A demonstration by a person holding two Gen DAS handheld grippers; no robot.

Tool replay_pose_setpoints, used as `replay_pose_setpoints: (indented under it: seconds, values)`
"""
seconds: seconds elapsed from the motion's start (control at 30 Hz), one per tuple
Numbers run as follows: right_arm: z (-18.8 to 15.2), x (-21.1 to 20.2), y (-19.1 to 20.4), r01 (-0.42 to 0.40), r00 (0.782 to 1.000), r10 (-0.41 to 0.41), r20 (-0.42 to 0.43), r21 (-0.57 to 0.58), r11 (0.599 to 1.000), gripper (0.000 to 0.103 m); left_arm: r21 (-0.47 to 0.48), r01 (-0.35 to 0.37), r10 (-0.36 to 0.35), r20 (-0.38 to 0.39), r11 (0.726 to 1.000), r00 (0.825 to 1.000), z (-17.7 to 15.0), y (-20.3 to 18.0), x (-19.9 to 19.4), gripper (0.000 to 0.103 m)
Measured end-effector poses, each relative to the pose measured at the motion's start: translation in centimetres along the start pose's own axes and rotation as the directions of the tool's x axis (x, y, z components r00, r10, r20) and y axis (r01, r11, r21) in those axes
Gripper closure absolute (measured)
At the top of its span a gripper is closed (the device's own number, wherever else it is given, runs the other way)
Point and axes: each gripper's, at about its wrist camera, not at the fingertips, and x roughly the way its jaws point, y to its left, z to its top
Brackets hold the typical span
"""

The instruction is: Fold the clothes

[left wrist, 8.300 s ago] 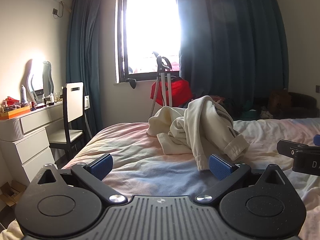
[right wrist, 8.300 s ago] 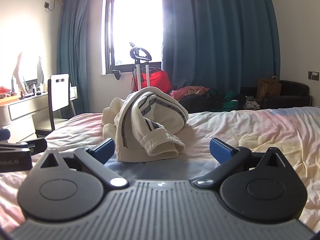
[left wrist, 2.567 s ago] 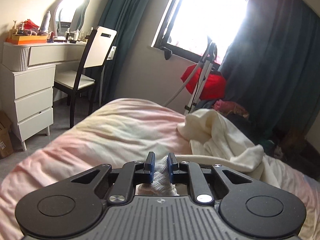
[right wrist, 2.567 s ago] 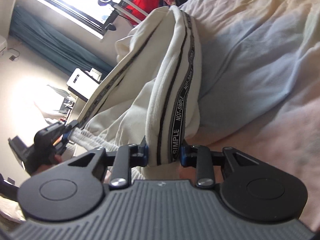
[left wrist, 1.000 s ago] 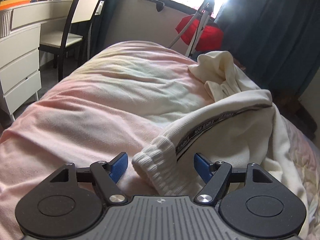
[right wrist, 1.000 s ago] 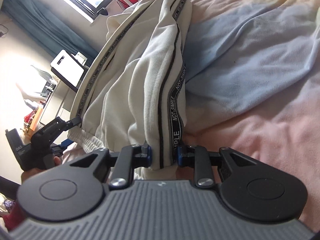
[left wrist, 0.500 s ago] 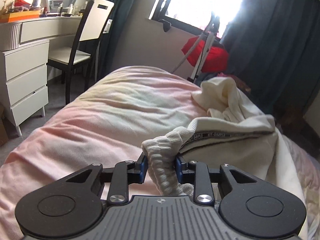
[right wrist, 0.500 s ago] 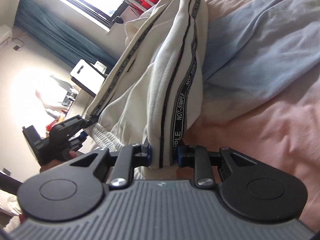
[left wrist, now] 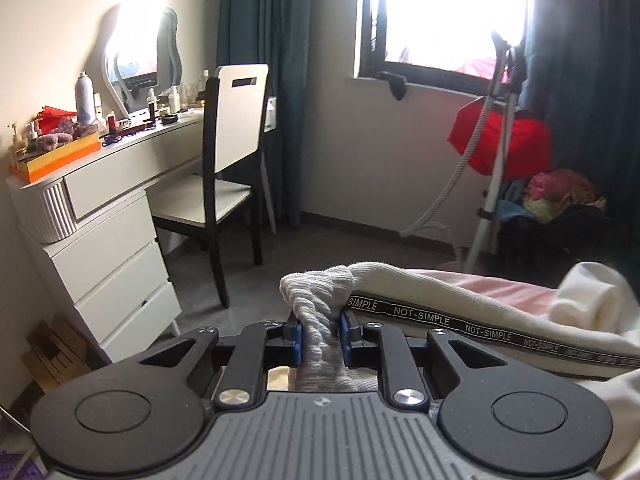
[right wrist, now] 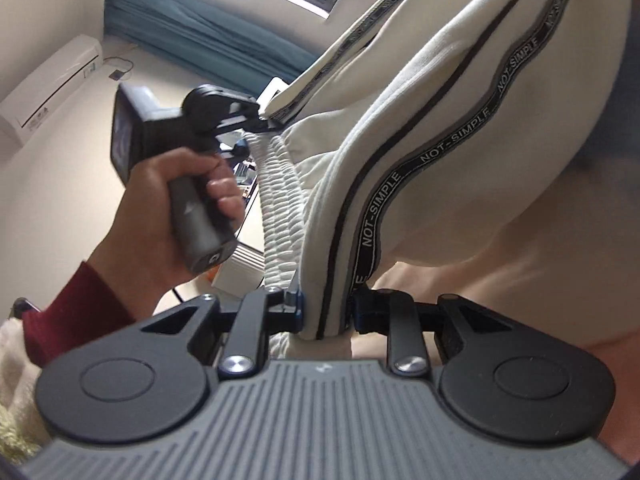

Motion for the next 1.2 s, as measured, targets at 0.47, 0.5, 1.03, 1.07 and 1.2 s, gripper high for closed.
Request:
replay_pose_setpoints:
  seconds: [0.47, 0.5, 1.03, 1.07, 1.2]
  values:
    - [3.7, 2.9, -0.8, 0.088, 0.960, -0.119, -0.252, -0.134, 0.987, 0.027, -0.066, -0.026, 0.018, -0.120, 0.998, 0.993, -2.7, -0.2, 6.5, 0.040]
    - [3.8, 1.8, -0.3, 0.092, 0.962, -0.128, -0.241, -0.155, 0.984, 0.017, -0.060, -0.039, 0.033, -0.098, 0.997, 0.995, -2.5, -0.5, 5.2, 0.023]
    - [7.9, -24.1, 9.7, 0.418, 0.908, -0.316, 0.274, -0.557, 0.718, 0.010, 0.129, 0.284, -0.300, 0.128, 0.950, 0.945, -9.7, -12.7, -22.8, 0.000]
    - [8.0, -25.4, 9.7, 0.431, 0.901, -0.312, 0.300, -0.559, 0.708, 0.010, 0.151, 0.298, -0.319, 0.136, 0.942, 0.938, -10.7, -13.3, -24.4, 0.000]
    - [7.9, -29.8, 9.6, 0.499, 0.860, -0.301, 0.413, -0.556, 0.665, 0.010, 0.223, 0.326, -0.369, 0.187, 0.919, 0.911, -14.6, -15.0, -30.4, 0.000]
